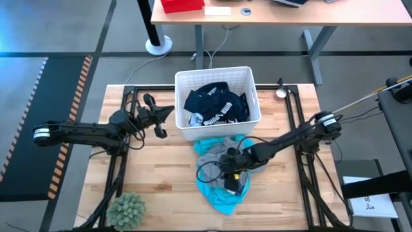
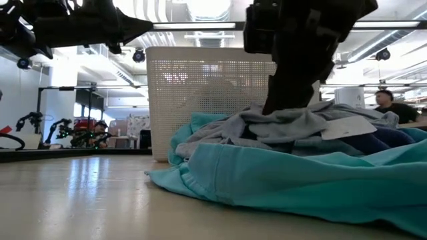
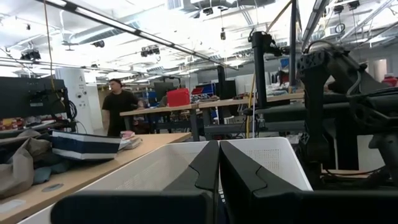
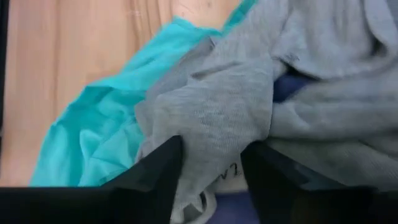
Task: Sort clothes
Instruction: Put the gray socks into the white bin
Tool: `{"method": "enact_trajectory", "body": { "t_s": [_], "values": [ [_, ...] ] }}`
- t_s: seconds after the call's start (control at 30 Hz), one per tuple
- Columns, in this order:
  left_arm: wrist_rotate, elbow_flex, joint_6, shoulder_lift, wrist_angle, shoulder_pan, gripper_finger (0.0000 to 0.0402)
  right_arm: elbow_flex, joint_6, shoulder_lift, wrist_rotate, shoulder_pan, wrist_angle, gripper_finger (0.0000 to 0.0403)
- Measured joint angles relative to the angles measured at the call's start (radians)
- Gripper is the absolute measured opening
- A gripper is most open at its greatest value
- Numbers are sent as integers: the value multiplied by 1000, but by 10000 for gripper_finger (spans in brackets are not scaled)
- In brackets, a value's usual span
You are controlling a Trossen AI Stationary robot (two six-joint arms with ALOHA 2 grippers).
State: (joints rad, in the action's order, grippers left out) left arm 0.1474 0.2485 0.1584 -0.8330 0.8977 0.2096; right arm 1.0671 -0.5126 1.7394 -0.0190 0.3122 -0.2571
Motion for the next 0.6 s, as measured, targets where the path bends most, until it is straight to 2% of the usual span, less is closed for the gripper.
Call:
{"method": "enact_trajectory", "body": {
  "t_s": [0.23, 0.47, 0.6],
  "values": [
    [0, 0, 2, -5, -3, 0, 0, 32, 52, 20, 2, 0, -20, 16],
    [0, 0, 2, -6, 0, 0, 0, 139, 123, -28, -12, 0, -236, 4],
    [0, 0, 2, -6, 2, 0, 0, 218, 195, -68, -71, -1, -331, 3]
  ]
}}
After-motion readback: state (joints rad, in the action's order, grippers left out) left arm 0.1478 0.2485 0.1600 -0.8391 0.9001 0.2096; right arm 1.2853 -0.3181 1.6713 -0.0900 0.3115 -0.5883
